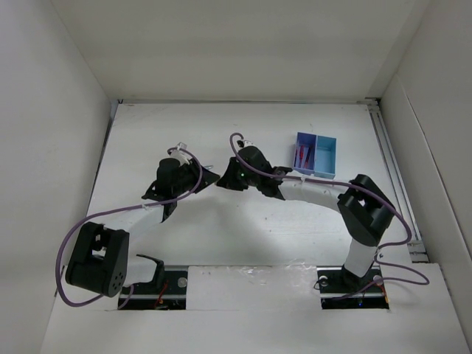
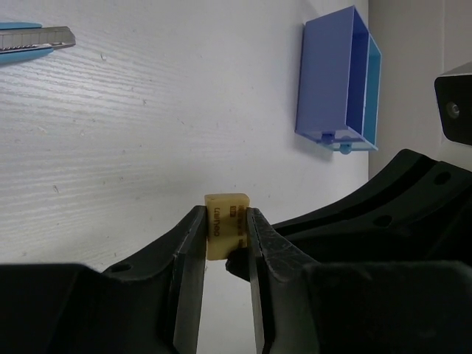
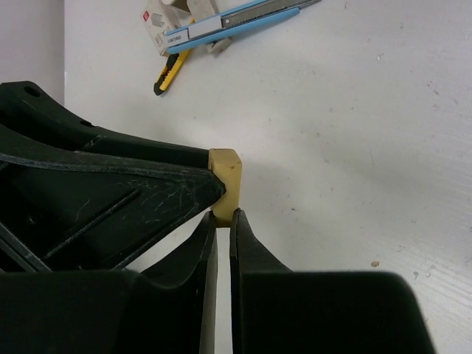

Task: Sort the stationery into containers
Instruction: Place the stationery in the storage box.

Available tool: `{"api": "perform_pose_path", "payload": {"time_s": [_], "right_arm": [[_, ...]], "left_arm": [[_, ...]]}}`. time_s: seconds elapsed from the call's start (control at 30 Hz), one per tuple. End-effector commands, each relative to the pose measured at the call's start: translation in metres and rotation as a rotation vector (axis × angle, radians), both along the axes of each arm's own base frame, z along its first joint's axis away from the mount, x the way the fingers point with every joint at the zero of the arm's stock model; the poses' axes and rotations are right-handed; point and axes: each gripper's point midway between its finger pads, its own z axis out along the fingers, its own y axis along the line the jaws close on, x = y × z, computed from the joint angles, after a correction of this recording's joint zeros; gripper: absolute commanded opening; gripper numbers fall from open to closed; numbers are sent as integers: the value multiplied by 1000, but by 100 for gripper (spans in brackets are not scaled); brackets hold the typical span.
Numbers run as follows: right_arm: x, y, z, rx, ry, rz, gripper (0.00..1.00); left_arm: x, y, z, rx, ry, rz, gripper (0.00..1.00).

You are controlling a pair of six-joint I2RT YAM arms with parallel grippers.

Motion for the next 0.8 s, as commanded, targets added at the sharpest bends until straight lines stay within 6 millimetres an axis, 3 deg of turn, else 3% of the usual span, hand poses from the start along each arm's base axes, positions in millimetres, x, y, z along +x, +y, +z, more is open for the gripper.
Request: {"api": "perform_pose_path", "payload": {"time_s": [0.0,0.07,0.2,0.33,0.4,0.63,0.7,0.77], "right_arm": [[22,-3,34,80,-97,-47,0],[21,-4,46,94,-120,-43,0],[18,-15,45,89,-117,-53,0],[30,-48,38,59,-114,-131,0],[35,-66,46,58,-116,-179,0],[71,-177,72,27,-124,-460,0],[84,-220,70,-9,-119,-588,0],[90,-249,67,-33,-104,-672,0]], "left_arm": [[-6,-11,14,-46,-33,-63,22],[-4,-12,18,-49,-42,-63,31],[-2,-12,25,-54,-60,-63,43],[4,-11,39,-57,-99,-44,45],[6,-7,48,-38,-149,-33,45],[11,12,45,94,-210,25,46],[11,13,48,102,-227,21,46],[11,13,46,109,-234,17,46]]}}
